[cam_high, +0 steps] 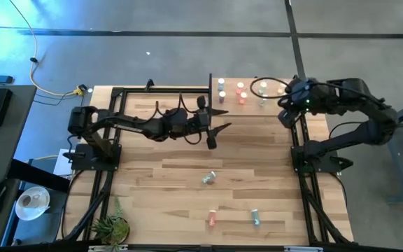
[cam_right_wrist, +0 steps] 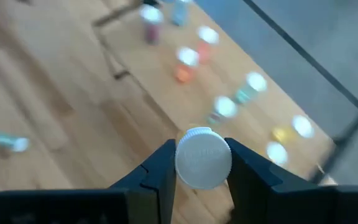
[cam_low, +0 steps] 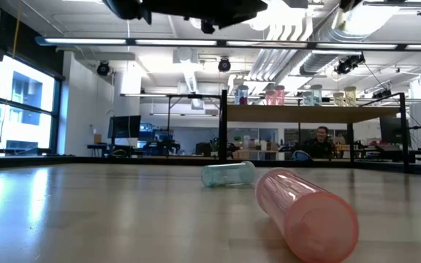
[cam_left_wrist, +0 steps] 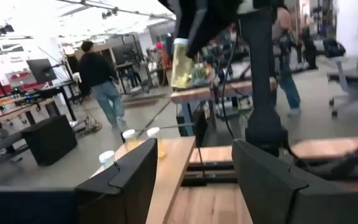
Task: Pick and place medicine bottles onto shelf by color
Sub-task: Put the yellow pill bottle on the shelf aligned with the yellow pill bottle
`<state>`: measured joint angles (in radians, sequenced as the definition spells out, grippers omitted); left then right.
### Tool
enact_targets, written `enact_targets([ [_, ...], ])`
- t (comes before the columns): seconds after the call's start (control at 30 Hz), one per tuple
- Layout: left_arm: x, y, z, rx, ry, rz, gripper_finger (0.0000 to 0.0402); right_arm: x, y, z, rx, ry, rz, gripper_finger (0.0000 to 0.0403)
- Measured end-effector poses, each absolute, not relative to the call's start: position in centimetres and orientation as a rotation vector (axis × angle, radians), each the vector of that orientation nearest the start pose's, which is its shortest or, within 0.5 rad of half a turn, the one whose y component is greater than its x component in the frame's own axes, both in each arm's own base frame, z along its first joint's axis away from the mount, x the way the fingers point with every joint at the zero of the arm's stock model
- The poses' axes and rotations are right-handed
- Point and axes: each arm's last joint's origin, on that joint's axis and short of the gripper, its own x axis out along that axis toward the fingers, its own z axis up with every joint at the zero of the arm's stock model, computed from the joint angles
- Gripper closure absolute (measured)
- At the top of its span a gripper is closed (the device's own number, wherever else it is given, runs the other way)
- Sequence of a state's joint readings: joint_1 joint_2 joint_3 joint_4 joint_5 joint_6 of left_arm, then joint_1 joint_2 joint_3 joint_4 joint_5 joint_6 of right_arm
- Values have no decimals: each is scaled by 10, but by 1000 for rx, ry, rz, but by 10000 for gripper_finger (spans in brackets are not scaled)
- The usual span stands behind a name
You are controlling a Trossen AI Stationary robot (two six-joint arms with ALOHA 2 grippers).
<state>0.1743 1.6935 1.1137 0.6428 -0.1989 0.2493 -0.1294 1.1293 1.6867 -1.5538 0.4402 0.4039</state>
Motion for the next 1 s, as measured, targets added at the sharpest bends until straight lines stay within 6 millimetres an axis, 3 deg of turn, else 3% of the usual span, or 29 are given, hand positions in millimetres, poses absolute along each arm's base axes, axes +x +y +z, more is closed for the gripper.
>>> enact_targets([
  [0.23, 353, 72, 317, 313, 57, 387, 207, 128, -45, 441, 325, 894, -784, 293],
  [0.5, 313, 75, 343, 275, 114, 357, 213, 126, -58, 440, 368, 905, -839, 293],
  [0.7, 290, 76, 332, 182, 91, 320, 222, 113, -54, 407, 397, 989, -863, 293],
  [0.83, 286, 75, 319, 151, 96, 307, 227, 105, -51, 384, 446, 1020, -900, 293],
  [1.0, 285, 73, 300, 102, 129, 297, 227, 106, -52, 370, 488, 1055, -908, 293],
])
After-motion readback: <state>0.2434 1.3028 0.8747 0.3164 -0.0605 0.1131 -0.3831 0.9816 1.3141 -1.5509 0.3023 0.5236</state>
